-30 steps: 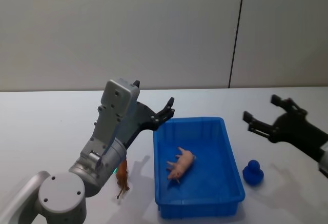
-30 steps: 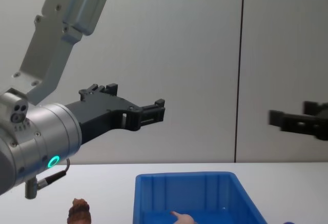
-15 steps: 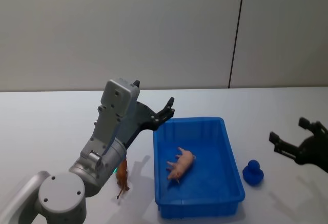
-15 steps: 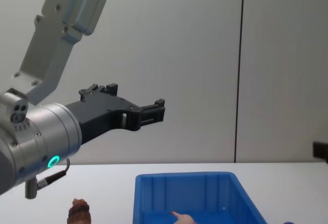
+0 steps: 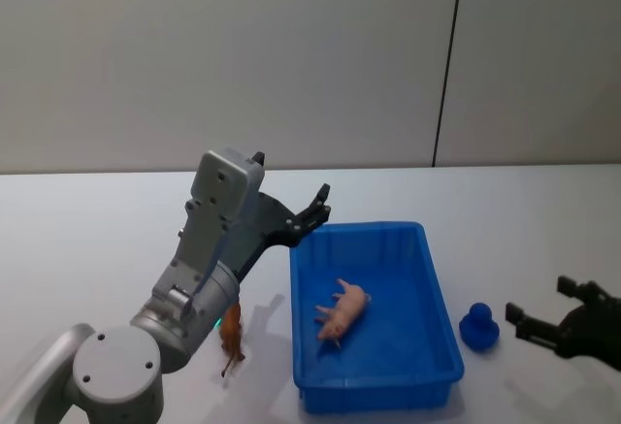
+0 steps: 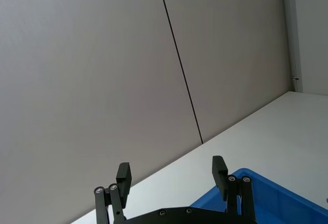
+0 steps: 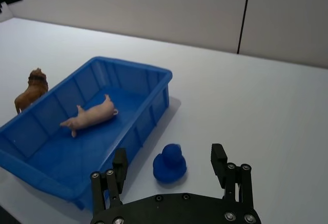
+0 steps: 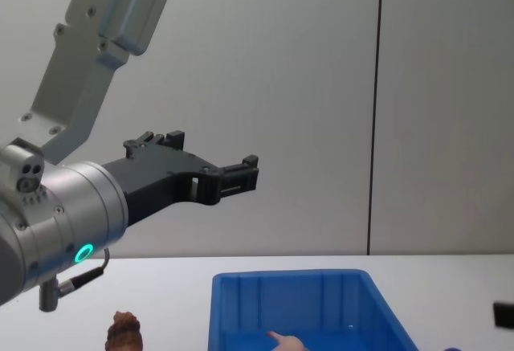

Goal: Pick up the two dolls from the table and place them into the box.

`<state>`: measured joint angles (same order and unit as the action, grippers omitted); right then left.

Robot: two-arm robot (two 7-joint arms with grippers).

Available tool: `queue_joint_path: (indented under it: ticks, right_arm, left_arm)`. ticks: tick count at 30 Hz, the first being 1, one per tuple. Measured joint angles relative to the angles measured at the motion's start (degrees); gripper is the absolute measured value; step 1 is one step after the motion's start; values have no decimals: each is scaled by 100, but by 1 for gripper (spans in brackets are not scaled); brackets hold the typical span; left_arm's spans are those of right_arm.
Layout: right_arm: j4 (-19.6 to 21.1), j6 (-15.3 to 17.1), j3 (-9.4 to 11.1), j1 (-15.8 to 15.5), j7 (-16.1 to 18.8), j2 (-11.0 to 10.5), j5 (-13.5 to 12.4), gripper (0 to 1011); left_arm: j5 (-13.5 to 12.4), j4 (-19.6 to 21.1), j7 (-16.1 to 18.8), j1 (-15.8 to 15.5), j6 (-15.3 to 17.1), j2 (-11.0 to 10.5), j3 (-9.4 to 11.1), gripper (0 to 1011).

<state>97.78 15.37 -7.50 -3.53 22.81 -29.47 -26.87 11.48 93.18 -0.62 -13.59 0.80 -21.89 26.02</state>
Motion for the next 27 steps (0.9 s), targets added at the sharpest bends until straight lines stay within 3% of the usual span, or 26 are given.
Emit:
queue_joint_path:
  ticks: [14, 27]
  right_arm:
    - [-600, 373, -256, 403, 281, 241, 382, 1001]
    - [-1146, 440, -462, 862, 485, 479, 847, 1001]
  left_arm:
    - [0, 0, 0, 0, 0, 0, 0, 1001]
    - [0, 0, 0, 0, 0, 0, 0, 1001]
